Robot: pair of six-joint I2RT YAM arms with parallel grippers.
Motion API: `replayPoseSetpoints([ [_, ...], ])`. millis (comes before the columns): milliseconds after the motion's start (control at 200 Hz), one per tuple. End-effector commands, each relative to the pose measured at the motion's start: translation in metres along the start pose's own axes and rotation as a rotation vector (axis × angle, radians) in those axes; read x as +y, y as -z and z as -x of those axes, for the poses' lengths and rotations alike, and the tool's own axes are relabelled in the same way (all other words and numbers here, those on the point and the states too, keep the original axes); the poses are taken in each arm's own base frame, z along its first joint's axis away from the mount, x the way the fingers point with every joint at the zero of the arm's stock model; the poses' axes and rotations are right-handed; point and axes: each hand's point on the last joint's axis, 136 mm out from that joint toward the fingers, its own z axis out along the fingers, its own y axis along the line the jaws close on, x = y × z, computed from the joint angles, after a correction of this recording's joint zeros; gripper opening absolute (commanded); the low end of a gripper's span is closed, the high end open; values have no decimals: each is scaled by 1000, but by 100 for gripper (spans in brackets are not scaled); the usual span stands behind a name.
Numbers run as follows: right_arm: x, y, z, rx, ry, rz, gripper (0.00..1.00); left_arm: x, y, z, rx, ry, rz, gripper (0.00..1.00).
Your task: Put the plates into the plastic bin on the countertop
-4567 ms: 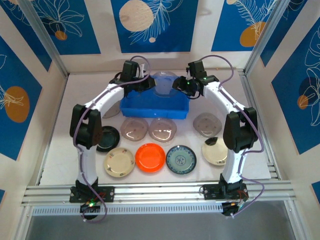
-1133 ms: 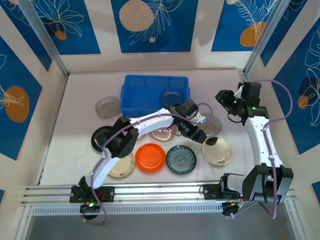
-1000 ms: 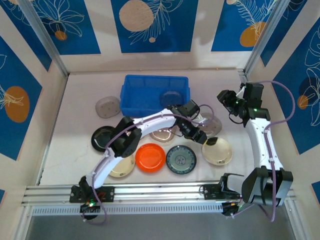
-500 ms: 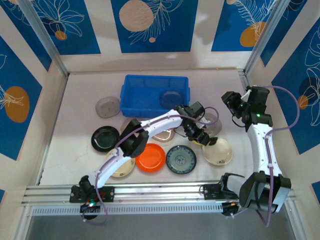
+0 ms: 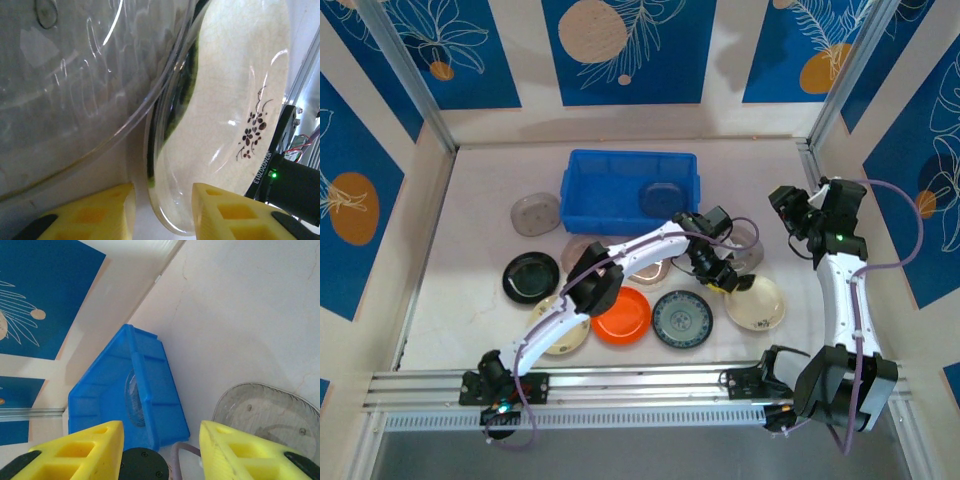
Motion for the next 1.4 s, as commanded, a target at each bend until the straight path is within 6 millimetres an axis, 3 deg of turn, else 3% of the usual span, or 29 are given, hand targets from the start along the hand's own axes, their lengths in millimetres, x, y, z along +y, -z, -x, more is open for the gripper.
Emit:
replayPoseSetpoints([
  [0,-1,-2,-5,22,-10,22,45,2,-10,-7,39,29,-4,34],
  [235,-4,-7,-8,39,-9,20,45,1,-11,-6,39,30,-9,25],
  [605,-5,-13,-16,66,4,2,45,-5,-7,-5,33,-1,-17,19],
  [770,-6,-13,-17,71,2,-8,45,-8,-6,-6,30,-14,-20,12],
  [895,-2,-12,-16,68,21,-7,45,-12,-2,-5,18,-34,-28,0],
  [1030,2,-11,-13,70,53,-22,45,-26,19,4,-44,-74,-52,0],
  [1241,10,-7,-3,37,89,-44,46,-55,76,19,-160,-109,-114,0],
  [1396,8,-9,-4,31,120,-70,51,-47,115,10,-233,-60,-92,0],
])
